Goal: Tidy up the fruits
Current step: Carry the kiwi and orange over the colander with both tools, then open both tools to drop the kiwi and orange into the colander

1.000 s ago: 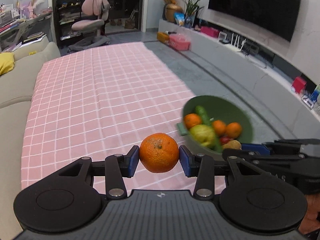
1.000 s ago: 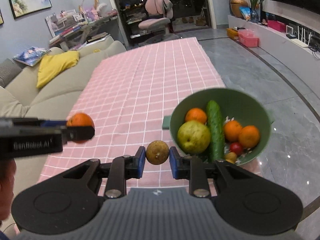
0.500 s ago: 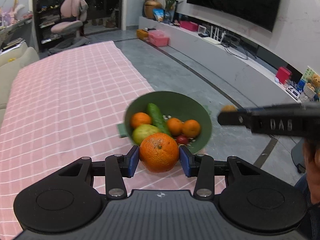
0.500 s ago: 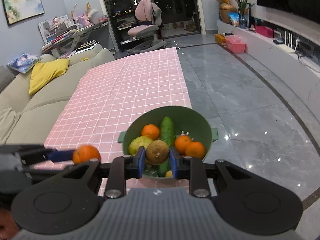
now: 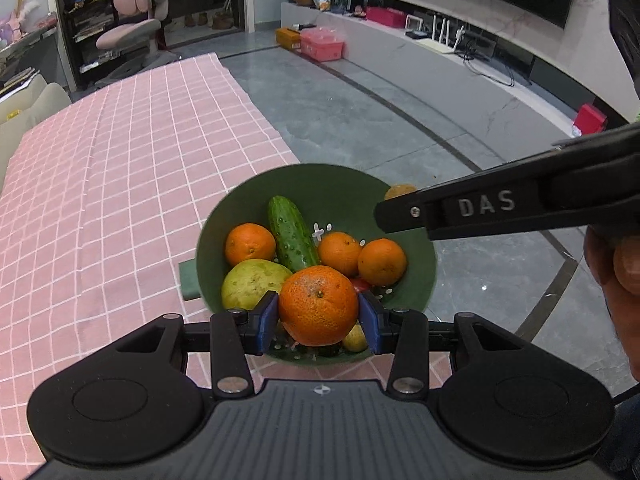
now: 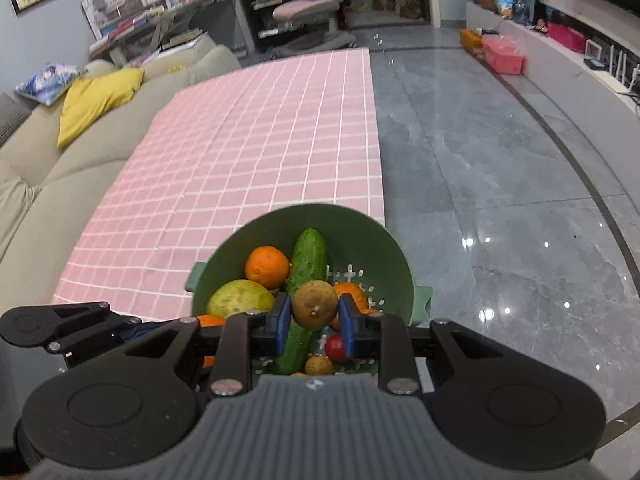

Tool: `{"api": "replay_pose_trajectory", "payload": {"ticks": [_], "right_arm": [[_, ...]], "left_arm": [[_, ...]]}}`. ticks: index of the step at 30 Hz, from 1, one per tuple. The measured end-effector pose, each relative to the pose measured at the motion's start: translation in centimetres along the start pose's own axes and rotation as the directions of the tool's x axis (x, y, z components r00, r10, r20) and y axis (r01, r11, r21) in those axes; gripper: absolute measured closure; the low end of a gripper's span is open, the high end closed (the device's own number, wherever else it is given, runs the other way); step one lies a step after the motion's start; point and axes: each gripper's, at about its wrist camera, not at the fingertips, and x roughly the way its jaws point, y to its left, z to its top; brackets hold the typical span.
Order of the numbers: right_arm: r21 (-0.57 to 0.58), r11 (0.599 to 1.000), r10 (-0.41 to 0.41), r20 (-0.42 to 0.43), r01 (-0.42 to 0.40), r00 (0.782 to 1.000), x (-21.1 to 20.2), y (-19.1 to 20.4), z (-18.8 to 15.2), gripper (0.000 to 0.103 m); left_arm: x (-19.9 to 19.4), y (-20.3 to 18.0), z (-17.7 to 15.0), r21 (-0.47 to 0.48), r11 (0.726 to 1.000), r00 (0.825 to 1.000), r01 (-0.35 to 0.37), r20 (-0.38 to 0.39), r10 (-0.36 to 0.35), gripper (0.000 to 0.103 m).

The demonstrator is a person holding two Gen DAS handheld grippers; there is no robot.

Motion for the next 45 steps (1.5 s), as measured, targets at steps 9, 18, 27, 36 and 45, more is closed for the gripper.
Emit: {"api": "replay_pose_trajectory", "payload": {"ticks": [9,18,27,36,45], "right_arm": [[-0.014,0.999,0.049,-0.055,-0.050,0.997,3.8,-1.7,1.2,0.081],[-0.049,0.995,0.081,-0.079,-0.085,0.994,6.5,-2.8,2.6,0.081],[-0.096,0.989,0.100,-0.127,-0.113,0.987,9.3,-2.5,3.5,0.080],[-0.109,0.990,0.080,-0.129,-0.095,0.988,10.2,-2.1,3.9,0.061],[-0.071,0.996,0.038,-0.086,-0.044,0.996,6.3,-2.4,4.1,0.052]], "left_arm": [[2.9,-0.6,0.3,-0.032,0.999,0.999,0.017,-0.029,-0.018,0.054],[4.8,-0.8,0.6,-0.071,0.997,0.999,0.012,-0.036,-0.015,0.054],[6.3,-0.4,0.8,-0.107,0.994,0.998,0.021,-0.062,-0.028,0.054],[4.1,0.7,1.1,-0.179,0.981,0.997,0.075,-0.006,-0.077,0.028],[-1.1,3.0,1.0,-0.316,0.946,0.997,0.066,0.048,-0.054,0.027]]}}
